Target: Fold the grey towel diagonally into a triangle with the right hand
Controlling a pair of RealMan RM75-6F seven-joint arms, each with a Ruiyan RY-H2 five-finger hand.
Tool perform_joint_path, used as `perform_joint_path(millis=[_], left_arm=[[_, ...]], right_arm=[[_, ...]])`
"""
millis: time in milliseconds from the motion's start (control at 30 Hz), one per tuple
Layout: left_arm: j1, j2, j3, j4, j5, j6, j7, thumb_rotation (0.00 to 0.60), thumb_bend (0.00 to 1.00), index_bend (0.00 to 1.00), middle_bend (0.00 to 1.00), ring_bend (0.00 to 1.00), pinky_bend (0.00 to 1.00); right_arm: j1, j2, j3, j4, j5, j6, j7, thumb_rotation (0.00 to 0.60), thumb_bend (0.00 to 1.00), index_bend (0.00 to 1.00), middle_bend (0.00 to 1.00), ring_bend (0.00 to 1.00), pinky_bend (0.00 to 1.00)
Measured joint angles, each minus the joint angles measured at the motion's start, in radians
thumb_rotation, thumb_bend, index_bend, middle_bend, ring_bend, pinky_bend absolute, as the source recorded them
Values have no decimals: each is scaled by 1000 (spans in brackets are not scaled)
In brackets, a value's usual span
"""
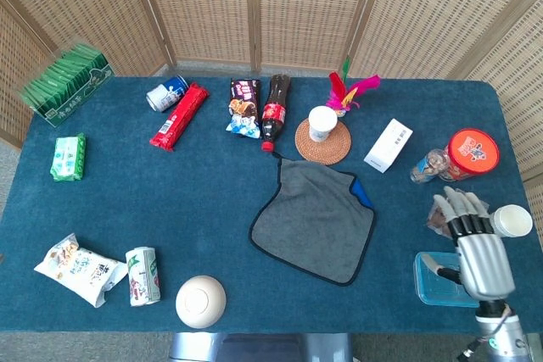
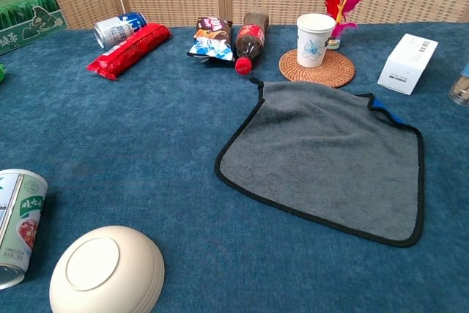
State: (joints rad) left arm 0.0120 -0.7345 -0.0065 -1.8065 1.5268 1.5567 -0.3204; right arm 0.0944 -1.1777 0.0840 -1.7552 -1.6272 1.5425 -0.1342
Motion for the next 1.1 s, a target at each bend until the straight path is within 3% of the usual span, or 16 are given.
perform_joint_path(millis=[167, 600, 900, 1100], left_arm=[[-2, -5, -2, -2, -5, -4, 16, 600, 280, 103, 0, 0, 9], [-26, -15, -17, 8, -56, -56, 27, 600, 279, 103, 0, 0, 9], [-41, -20, -22, 8, -74, -86, 42, 600, 279, 103, 0, 0, 10], [-48, -23, -27, 7, -87, -100, 47, 600, 279, 103, 0, 0, 10]], right_arm=[[26, -36, 17, -18, 18, -31, -59, 600, 89, 252, 0, 0, 0], [140, -185, 93, -87, 181, -164, -306, 600, 129, 346, 0, 0, 0], [225, -328, 168, -19, 337, -204, -413, 600, 178, 409, 0, 0, 0], [267, -395, 186, 50, 393, -216, -449, 600, 179, 441, 0, 0, 0]])
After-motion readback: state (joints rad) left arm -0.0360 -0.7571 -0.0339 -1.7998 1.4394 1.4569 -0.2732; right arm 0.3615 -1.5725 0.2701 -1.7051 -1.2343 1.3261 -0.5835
